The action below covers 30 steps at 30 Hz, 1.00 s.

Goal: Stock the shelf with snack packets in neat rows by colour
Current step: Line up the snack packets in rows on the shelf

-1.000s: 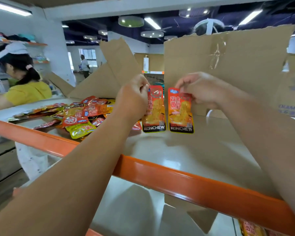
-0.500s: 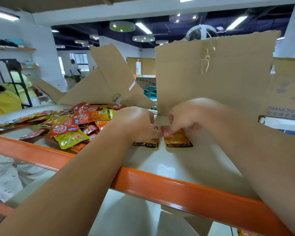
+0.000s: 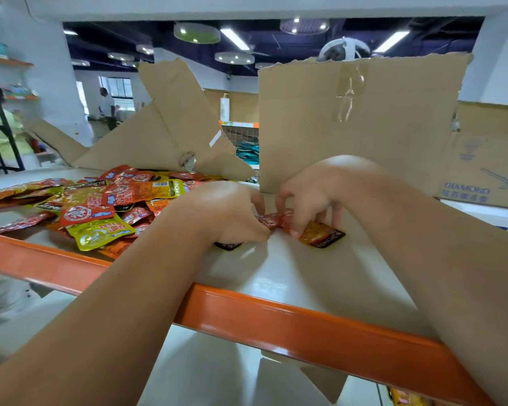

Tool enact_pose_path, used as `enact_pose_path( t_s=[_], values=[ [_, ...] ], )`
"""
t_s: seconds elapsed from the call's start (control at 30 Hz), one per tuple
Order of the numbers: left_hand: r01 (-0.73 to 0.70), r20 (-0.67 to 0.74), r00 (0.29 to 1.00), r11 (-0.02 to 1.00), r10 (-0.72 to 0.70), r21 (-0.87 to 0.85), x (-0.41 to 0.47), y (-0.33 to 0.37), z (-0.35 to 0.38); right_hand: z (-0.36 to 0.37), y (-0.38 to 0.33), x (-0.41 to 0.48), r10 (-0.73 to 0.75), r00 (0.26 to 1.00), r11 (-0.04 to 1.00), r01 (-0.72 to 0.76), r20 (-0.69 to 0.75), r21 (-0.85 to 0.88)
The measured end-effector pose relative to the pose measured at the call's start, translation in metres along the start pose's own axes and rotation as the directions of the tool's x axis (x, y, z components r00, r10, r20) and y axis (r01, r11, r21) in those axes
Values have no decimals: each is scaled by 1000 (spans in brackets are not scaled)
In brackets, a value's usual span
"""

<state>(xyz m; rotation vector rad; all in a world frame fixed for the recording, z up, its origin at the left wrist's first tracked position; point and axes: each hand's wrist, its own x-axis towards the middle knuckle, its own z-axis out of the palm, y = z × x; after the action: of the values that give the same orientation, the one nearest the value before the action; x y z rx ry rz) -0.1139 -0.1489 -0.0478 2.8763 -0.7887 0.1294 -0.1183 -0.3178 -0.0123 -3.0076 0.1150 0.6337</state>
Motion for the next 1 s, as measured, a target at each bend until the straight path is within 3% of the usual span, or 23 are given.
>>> enact_pose_path(
  t_s=[0.2,0.33,0.5,0.63,0.8,0.9,1.0],
  values=[
    [3,84,996,1000,0,-28,-3,5,-5,2,6,-22,-11,1000,1000,11,-2,0],
    [9,142,990,999,-4,-31,-8,13,-11,11,14,-41,-34,999,995,32,-13,-90],
    [-10,73,997,990,21,-142,-9,50,-4,32,64,-75,-65,971,995,46,-231,-89],
    [-68,20,997,957,77,-282,-8,104,5,50,139,-112,13,886,995,34,-464,94],
    [-209,-150,977,837,153,-506,-9,201,13,81,227,-188,151,809,909,112,-568,401],
    [-288,-230,953,818,196,-498,-13,268,17,105,275,-241,253,730,880,97,-634,464],
    [-330,-214,943,801,256,-500,-26,338,28,135,317,-292,336,662,850,94,-670,519]
  ],
)
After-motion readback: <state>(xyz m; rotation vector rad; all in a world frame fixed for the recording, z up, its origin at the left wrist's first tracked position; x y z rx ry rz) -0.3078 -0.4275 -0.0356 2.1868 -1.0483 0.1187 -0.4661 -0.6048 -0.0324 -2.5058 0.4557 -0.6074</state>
